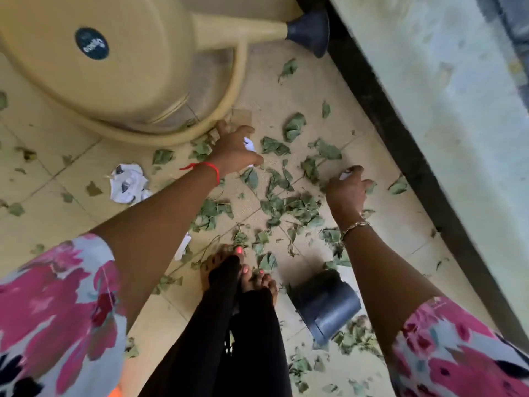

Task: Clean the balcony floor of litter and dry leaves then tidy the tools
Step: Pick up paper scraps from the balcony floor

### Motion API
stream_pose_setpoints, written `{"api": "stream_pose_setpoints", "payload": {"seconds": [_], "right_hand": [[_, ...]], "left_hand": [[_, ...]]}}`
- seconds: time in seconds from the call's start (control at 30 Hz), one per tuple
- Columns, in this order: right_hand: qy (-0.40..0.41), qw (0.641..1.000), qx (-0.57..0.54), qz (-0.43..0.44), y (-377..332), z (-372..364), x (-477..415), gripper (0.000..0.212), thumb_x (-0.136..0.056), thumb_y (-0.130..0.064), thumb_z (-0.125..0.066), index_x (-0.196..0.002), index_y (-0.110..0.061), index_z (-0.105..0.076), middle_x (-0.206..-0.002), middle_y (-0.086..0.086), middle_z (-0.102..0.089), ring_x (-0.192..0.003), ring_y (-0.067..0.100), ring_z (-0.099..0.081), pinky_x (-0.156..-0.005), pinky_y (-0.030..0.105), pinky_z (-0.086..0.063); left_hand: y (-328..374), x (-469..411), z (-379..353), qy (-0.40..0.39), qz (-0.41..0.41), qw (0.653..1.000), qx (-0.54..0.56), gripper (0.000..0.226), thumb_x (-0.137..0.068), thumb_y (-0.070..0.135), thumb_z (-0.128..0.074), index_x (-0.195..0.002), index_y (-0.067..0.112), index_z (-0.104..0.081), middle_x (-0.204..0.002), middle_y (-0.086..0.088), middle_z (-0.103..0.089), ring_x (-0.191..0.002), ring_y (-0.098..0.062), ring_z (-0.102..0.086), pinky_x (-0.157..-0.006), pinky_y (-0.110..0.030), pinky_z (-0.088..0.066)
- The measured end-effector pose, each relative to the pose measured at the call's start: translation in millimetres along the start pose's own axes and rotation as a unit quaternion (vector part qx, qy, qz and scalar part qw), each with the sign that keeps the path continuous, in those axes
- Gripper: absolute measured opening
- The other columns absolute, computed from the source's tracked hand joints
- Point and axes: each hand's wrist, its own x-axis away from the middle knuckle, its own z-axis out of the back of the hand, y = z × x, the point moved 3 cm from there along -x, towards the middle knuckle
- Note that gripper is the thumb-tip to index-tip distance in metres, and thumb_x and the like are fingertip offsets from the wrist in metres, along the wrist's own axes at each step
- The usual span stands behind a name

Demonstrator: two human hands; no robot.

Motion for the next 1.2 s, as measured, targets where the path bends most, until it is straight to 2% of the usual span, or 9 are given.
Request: {"api": "stream_pose_setpoints", "payload": {"seconds": [0.1,0.17,0.27,0.37,0.47,0.67,0.77,0.93,1.2], "right_hand": [[-0.002,1.0,0.0,-0.008,4,-7,-6,0.032,-0.092,-0.014,-0.05,-0.122,-0.007,-0.041,-0.137,0.018,-0.031,-0.1,0.036,-0.057,-0.069,0.031,-0.039],[0.003,1.0,-0.007,0.012,3,-6,-2,0.031,-0.092,-0.011,-0.049,-0.121,-0.003,-0.044,-0.139,0.017,-0.03,-0.094,0.031,-0.055,-0.07,0.03,-0.037],[0.015,0.998,-0.049,0.044,5,-1,8,0.026,-0.09,-0.011,-0.052,-0.114,-0.001,-0.05,-0.13,0.015,-0.042,-0.087,0.023,-0.05,-0.071,0.027,-0.037],[0.002,0.995,-0.068,0.07,0,9,27,0.023,-0.088,-0.016,-0.055,-0.107,-0.004,-0.053,-0.111,0.014,-0.059,-0.089,0.027,-0.057,-0.068,0.029,-0.042],[-0.022,0.996,-0.036,0.083,-11,17,49,0.022,-0.088,-0.02,-0.055,-0.105,-0.007,-0.053,-0.103,0.01,-0.06,-0.085,0.028,-0.056,-0.069,0.03,-0.043],[-0.072,0.977,0.093,0.179,-47,20,100,0.033,-0.085,-0.034,-0.058,-0.105,-0.007,-0.059,-0.105,0.013,-0.063,-0.092,0.032,-0.06,-0.077,0.035,-0.05],[-0.101,0.945,0.173,0.258,-71,10,125,0.026,-0.09,-0.032,-0.055,-0.1,-0.009,-0.061,-0.099,0.014,-0.065,-0.09,0.031,-0.061,-0.077,0.035,-0.051],[-0.133,0.874,0.233,0.406,-117,-27,169,0.021,-0.093,-0.009,-0.047,-0.113,-0.009,-0.056,-0.102,0.017,-0.064,-0.092,0.034,-0.06,-0.07,0.033,-0.045],[-0.16,0.755,0.286,0.568,-163,-133,213,0.057,-0.086,0.001,-0.044,-0.138,-0.023,-0.043,-0.141,0.004,-0.046,-0.116,0.031,-0.053,-0.088,0.038,-0.046]], "left_hand": [[3,-17,-14,0.028,-0.007,1.0,-0.01,0.076,-0.068,0.035,-0.072,-0.134,0.016,-0.041,-0.151,-0.012,-0.019,-0.138,-0.024,-0.021,-0.103,-0.027,-0.027],[8,-18,-17,0.063,-0.006,0.998,0.01,0.037,-0.076,0.025,-0.074,-0.102,0.019,-0.049,-0.138,-0.013,-0.033,-0.133,-0.026,-0.027,-0.095,-0.024,-0.029],[16,-4,-12,0.092,-0.001,0.995,0.05,0.037,-0.077,0.019,-0.073,-0.065,0.013,-0.039,-0.095,-0.016,-0.039,-0.119,-0.029,-0.037,-0.086,-0.026,-0.03],[18,17,-6,0.123,0.007,0.981,0.151,0.037,-0.073,0.017,-0.074,-0.08,-0.012,-0.051,-0.098,-0.031,-0.051,-0.109,-0.04,-0.049,-0.079,-0.04,-0.04],[12,51,5,0.187,0.008,0.953,0.237,0.034,-0.055,0.026,-0.065,-0.06,-0.001,-0.044,-0.063,-0.022,-0.038,-0.06,-0.034,-0.038,-0.054,-0.035,-0.03],[-28,131,23,0.239,0.064,0.91,0.331,0.032,-0.071,0.01,-0.067,-0.095,0.01,-0.046,-0.087,-0.008,-0.047,-0.072,-0.022,-0.039,-0.058,-0.028,-0.03],[-68,165,21,0.215,0.125,0.901,0.356,0.036,-0.08,0.005,-0.066,-0.111,0.009,-0.049,-0.096,-0.004,-0.049,-0.084,-0.019,-0.046,-0.06,-0.023,-0.032],[-136,212,4,0.237,0.216,0.886,0.335,0.025,-0.061,0.024,-0.062,-0.052,0.012,-0.042,-0.046,0.004,-0.048,-0.049,-0.01,-0.038,-0.05,-0.025,-0.029],[-191,204,-43,0.271,0.166,0.906,0.282,0.013,-0.067,0.02,-0.062,-0.065,0.012,-0.052,-0.062,-0.006,-0.046,-0.062,-0.032,-0.038,-0.051,-0.023,-0.021]]}}
